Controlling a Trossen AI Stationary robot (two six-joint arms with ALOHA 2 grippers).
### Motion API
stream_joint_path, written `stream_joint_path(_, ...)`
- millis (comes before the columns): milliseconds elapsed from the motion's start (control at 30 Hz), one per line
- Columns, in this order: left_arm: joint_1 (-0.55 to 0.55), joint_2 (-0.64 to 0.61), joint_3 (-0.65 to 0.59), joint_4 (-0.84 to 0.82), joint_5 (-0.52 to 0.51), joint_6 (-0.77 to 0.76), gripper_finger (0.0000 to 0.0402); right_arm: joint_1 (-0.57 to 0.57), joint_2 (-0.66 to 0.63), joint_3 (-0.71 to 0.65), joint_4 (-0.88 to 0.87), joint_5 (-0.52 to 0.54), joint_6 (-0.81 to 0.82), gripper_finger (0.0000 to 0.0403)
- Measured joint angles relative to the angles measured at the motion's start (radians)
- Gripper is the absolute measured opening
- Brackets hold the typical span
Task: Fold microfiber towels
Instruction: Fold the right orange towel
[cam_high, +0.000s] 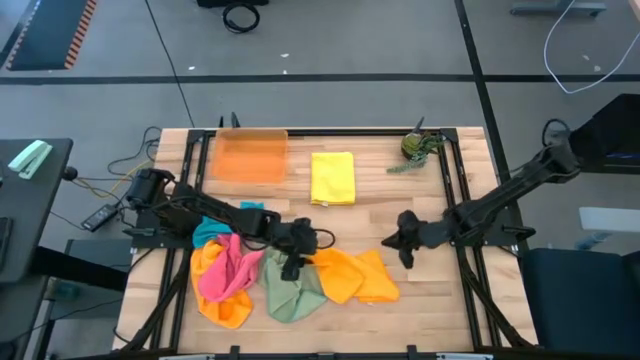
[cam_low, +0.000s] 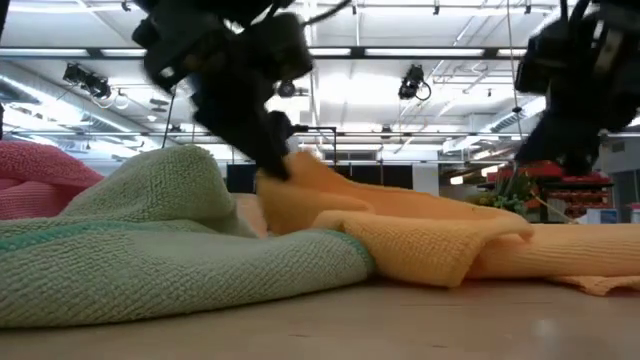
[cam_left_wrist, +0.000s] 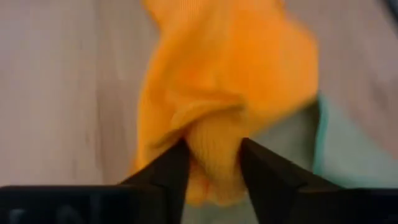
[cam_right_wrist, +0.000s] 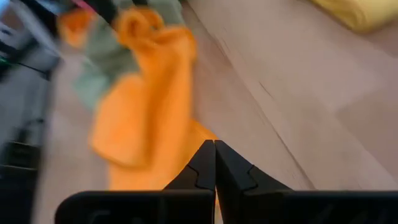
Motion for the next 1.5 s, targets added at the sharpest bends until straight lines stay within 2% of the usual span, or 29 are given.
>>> stream_joint_path(133,-0.006,0.000,0.000,-0.124,0.000,-0.045,0.0217,0.003,0.149,0.021,0.002,0.006,0.038,0.0018)
stream_joint_path(267,-0.030,0.000,0.000,-0.181,-0.001,-0.078,0.0239,-0.011,0.268,0.048,0.002,0.003,0.123,0.0064)
stream_joint_path(400,-0.067,0.008,-0.007,-0.191,-0.001,-0.103,0.0235,-0.012,0.343,0.078,0.010,-0.029,0.205,0.0125)
stream_joint_path(533,-0.097,0.008,-0.080,-0.115,-0.010,-0.137,0.0218,-0.010,0.394,0.087,0.071,-0.042,0.235,0.0183)
stream_joint_path(700,-0.106,-0.001,-0.205,-0.019,-0.016,-0.224,0.0196,-0.008,0.448,0.091,0.107,-0.046,0.236,0.0214)
stream_joint_path(767,-0.106,-0.017,-0.242,-0.019,-0.017,-0.251,0.0185,-0.008,0.465,0.095,0.117,-0.042,0.236,0.0207)
stream_joint_path(833,-0.106,-0.031,-0.254,-0.041,-0.018,-0.266,0.0174,-0.009,0.462,0.101,0.111,-0.040,0.225,0.0180)
stream_joint_path(1033,-0.104,-0.164,-0.235,-0.357,-0.063,-0.288,0.0137,-0.003,0.424,0.168,0.095,-0.110,0.096,0.0021)
stream_joint_path(1100,-0.104,-0.222,-0.218,-0.506,-0.091,-0.298,0.0124,-0.002,0.384,0.204,0.022,-0.118,0.058,0.0012)
stream_joint_path(1200,-0.110,-0.332,-0.173,-0.590,-0.120,-0.310,0.0108,-0.003,0.306,0.299,-0.175,-0.097,-0.002,0.0006)
stream_joint_path(1300,-0.117,-0.435,-0.169,-0.578,-0.138,-0.304,0.0098,-0.003,0.235,0.424,-0.434,-0.035,-0.085,0.0004)
stream_joint_path(1400,-0.120,-0.524,-0.171,-0.396,-0.185,-0.250,0.0095,0.009,0.186,0.559,-0.659,0.068,-0.159,0.0003)
stream_joint_path(1500,-0.121,-0.550,-0.181,-0.193,-0.218,-0.165,0.0094,0.033,0.164,0.666,-0.791,0.171,-0.257,0.0002)
